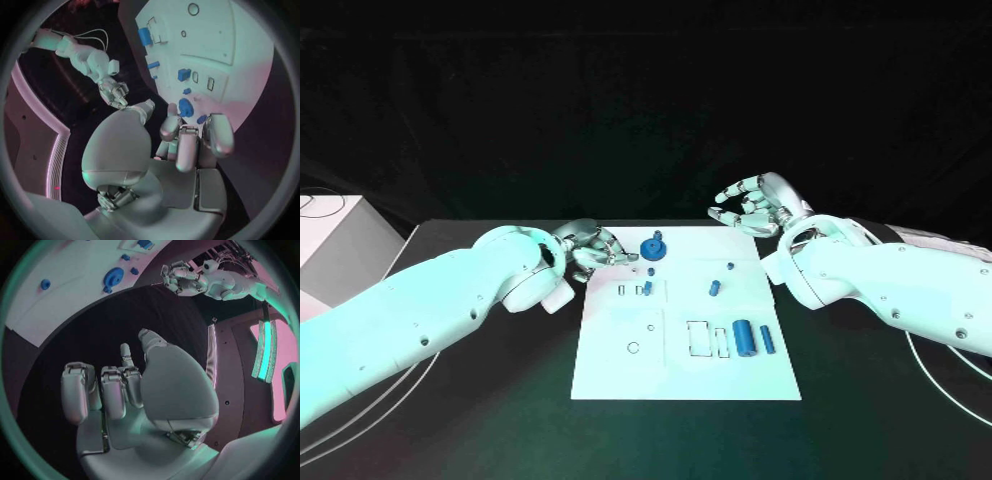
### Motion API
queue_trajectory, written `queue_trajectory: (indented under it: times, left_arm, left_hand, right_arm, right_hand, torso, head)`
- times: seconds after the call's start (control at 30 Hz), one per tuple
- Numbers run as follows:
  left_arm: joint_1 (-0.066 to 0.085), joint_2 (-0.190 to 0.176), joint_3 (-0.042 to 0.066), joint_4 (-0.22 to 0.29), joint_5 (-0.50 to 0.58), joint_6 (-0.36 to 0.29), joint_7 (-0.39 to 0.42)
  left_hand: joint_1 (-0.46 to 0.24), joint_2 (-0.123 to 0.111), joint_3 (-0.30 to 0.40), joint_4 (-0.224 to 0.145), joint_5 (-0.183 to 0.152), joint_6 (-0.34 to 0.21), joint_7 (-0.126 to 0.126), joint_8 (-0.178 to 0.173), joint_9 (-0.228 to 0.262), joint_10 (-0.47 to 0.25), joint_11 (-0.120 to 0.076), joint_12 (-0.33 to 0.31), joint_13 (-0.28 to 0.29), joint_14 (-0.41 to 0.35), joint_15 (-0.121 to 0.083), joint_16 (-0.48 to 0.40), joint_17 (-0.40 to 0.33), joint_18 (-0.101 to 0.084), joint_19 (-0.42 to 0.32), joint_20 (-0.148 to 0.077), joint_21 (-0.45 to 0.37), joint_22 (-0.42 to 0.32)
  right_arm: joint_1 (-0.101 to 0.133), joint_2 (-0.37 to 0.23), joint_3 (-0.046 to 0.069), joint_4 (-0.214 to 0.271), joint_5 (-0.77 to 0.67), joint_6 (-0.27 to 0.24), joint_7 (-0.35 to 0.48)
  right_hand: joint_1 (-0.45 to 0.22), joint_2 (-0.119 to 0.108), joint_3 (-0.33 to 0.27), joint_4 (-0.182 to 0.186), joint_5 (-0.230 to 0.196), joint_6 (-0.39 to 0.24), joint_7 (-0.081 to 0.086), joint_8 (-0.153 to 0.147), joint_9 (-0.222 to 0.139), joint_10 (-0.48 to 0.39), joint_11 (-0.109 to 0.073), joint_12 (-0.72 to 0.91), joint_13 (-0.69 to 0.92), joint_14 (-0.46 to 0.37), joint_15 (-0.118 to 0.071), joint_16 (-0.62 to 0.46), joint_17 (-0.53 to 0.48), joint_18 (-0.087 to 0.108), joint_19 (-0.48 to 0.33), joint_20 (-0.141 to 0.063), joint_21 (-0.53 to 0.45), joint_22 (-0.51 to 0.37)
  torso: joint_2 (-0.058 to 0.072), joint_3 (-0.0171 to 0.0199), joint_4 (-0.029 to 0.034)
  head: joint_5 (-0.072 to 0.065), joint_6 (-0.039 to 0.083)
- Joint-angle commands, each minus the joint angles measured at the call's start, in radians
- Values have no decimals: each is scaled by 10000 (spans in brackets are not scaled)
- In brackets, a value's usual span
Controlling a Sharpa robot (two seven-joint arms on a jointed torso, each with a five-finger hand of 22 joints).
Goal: Assemble the parts on the task board
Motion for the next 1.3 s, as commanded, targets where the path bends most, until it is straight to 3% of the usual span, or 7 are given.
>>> queue_trajectory:
  times: [0.03, 0.33, 0.5, 0.63, 0.9, 1.17, 1.3]
  left_arm:
    - [221, 309, -149, -278, -1194, 1441, -1527]
    - [715, 1360, -578, -1269, -1571, 2593, -2053]
    - [853, 1743, -689, -1760, -1569, 3061, -2128]
    - [937, 2010, -758, -2115, -1564, 3310, -2161]
    - [1007, 2322, -794, -2453, -1548, 3488, -2179]
    - [1024, 2446, -799, -2590, -1551, 3662, -2192]
    - [1026, 2475, -799, -2627, -1565, 3735, -2198]
  left_hand:
    - [-203, -34, 94, -16, -57, -69, -55, 49, 29, 71, 9, 38, 16, 775, -50, 63, 1948, -170, 80, 10, 62, 46]
    - [-790, -29, 147, -15, -63, -247, -22, 90, 102, -139, 47, -98, -218, 703, -14, -23, 1787, -155, 2, 39, 61, 2]
    - [-932, -60, 117, -10, -67, -351, 11, 73, 115, -197, 76, -121, -242, 687, 10, -38, 1765, -155, -21, 56, 62, 5]
    - [-1072, -108, 13, -8, -68, -393, 25, 88, 139, -231, 94, -127, -257, 685, 28, -36, 1771, -155, -34, 71, 68, 15]
    - [-1205, -85, -84, -5, -70, -414, 27, 109, 163, -228, 99, -106, -233, 691, 36, -27, 1790, -158, -35, 83, 81, 35]
    - [-1221, -74, -95, -5, -69, -415, 27, 113, 168, -220, 99, -95, -217, 697, 36, -19, 1805, -159, -33, 85, 85, 42]
    - [-1224, -67, -96, -6, -69, -415, 26, 116, 169, -218, 99, -93, -214, 702, 36, -12, 1818, -162, -26, 86, 91, 55]
  right_arm:
    - [19, -17, 4, -111, 620, 374, 290]
    - [36, 42, 4, -327, 561, 588, 105]
    - [38, 112, 4, -398, 486, 683, 22]
    - [38, 176, 4, -447, 449, 750, -54]
    - [39, 267, 3, -536, 369, 812, -161]
    - [39, 324, 3, -571, 311, 842, -237]
    - [39, 340, 3, -583, 300, 858, -261]
  right_hand:
    - [-20, -58, 51, -27, 43, -97, 6, 13, 5, 431, -35, -27, 2073, 1005, -81, -15, 2403, 56, 519, -69, -30, 1427]
    - [-6, -68, 113, -30, 366, -220, 38, 7, 2, 424, -9, -30, 2066, 1002, -59, -21, 2391, 62, 513, -56, -60, 1408]
    - [-8, -81, 122, -30, 431, -253, 46, 0, -1, 414, -3, -39, 2057, 1000, -55, -24, 2383, 62, 514, -53, -61, 1408]
    - [-9, -82, 123, -30, 441, -258, 47, -1, -2, 414, -3, -39, 2056, 999, -54, -25, 2380, 61, 515, -52, -59, 1410]
    - [-20, -83, 126, -23, 470, -274, 52, -5, -4, 411, 2, -41, 2054, 1000, -52, -25, 2381, 64, 510, -51, -73, 1398]
    - [-30, -81, 127, -17, 484, -281, 54, -7, -5, 419, 4, -34, 2061, 999, -51, -26, 2379, 62, 513, -50, -66, 1405]
    - [-30, -81, 127, -17, 484, -281, 54, -7, -5, 419, 4, -34, 2061, 999, -51, -26, 2379, 62, 513, -50, -66, 1405]
  torso:
    - [-60, 88, -9]
    - [-77, 147, -34]
    - [-58, 146, -53]
    - [-50, 209, -82]
    - [-18, 119, -62]
    - [2, 124, -29]
    - [0, 98, -31]
  head:
    - [13, -50]
    - [-30, -19]
    - [-104, 4]
    - [-48, 58]
    - [-130, -5]
    - [-151, -77]
    - [-157, -105]
